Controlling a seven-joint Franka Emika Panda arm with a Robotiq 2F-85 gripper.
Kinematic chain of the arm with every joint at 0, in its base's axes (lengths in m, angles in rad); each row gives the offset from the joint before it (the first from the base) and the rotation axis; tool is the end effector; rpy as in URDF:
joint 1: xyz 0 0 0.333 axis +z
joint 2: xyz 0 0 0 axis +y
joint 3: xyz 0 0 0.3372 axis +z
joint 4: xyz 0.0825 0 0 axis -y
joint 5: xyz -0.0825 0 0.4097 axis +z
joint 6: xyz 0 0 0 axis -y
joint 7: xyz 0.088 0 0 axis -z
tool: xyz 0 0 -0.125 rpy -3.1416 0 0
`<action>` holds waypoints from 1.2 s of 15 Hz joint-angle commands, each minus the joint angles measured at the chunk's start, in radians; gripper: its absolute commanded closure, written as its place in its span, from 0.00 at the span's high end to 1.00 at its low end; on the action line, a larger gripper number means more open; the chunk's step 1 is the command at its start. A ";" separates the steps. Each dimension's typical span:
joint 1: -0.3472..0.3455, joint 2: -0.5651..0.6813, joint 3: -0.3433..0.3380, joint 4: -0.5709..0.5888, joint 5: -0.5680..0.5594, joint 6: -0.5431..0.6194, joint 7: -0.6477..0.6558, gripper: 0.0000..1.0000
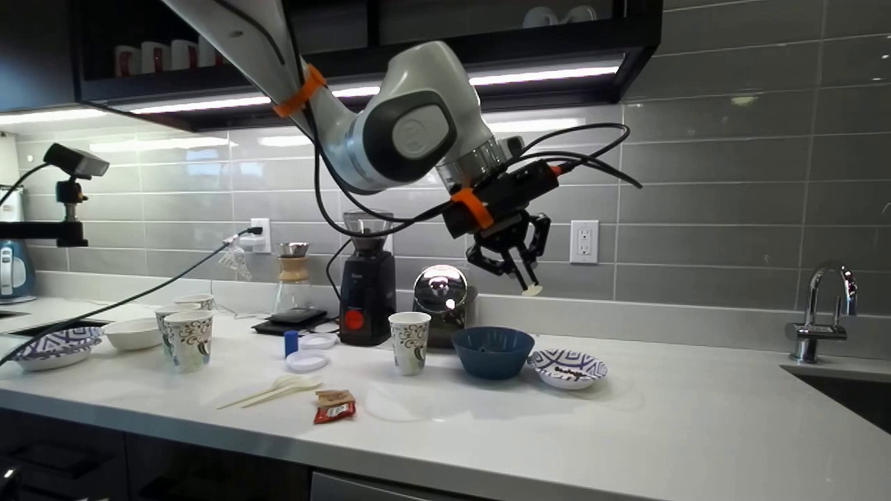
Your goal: Use a spoon to move some contents from the dish to the cup
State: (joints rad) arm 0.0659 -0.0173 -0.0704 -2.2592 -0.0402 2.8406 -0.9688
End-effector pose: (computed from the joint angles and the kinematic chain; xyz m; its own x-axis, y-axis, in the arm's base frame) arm 0.5919 -0.0009 0.4277 0.4507 0.8429 0.2939 0.6922 -0.5379 0.4811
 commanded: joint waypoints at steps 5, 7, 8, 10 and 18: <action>0.013 0.013 0.001 0.026 0.145 -0.023 -0.084 0.03; 0.039 0.052 0.002 0.094 0.309 -0.084 -0.123 0.03; 0.033 0.074 0.005 0.136 0.387 -0.122 -0.164 0.03; 0.002 0.137 0.007 0.240 0.544 -0.222 -0.247 0.03; -0.184 0.431 0.077 0.575 0.614 -0.465 -0.208 0.03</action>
State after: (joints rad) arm -0.0723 0.2860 -0.0322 -1.8324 0.5802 2.4347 -1.2157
